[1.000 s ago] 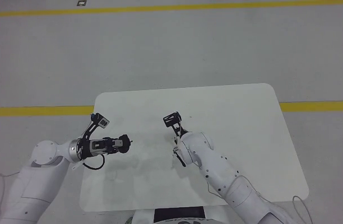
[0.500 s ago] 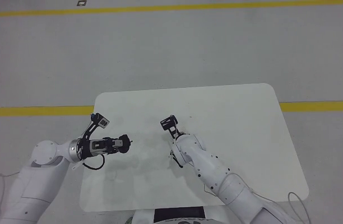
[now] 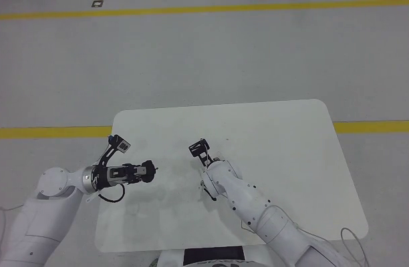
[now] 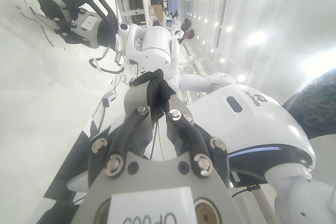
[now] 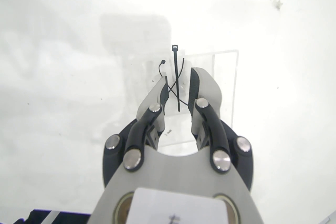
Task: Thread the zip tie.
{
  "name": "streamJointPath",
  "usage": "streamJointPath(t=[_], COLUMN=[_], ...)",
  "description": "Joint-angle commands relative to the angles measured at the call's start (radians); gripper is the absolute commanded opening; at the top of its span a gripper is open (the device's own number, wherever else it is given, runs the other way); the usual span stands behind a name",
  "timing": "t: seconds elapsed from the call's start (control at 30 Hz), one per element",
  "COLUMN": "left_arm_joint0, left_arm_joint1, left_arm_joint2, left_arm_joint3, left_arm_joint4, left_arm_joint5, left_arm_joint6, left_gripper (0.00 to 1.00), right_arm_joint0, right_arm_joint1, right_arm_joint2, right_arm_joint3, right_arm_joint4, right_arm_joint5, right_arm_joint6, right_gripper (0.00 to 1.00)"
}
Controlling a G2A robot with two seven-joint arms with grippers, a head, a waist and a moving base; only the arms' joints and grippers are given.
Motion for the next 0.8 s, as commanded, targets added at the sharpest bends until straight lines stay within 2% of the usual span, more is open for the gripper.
streamJointPath(t=[0.0,0.3,0.77], left_arm_joint0=[0.000,0.000,0.000], left_arm_joint1=[0.000,0.000,0.000], left_arm_joint2=[0.000,0.000,0.000], left_arm_joint3=[0.000,0.000,0.000], left_arm_joint4=[0.000,0.000,0.000], left_arm_joint5=[0.000,0.000,0.000], left_arm_joint6=[0.000,0.000,0.000], left_gripper=[0.00,0.00,0.00], right_arm_joint0=[0.000,-0.005,-0.013], right_arm_joint1=[-0.002,-0.005,0.003], right_arm_joint2=[0.001,0.016,0.017], right_arm_joint3=[0.000,-0.026,-0.046], right_arm_joint4=[-0.002,-0.035,-0.035], right_arm_joint5=[-0.002,-0.003,-0.011], right_arm_joint6=[0.000,0.019,0.028], right_gripper=[0.20,0.19,0.11])
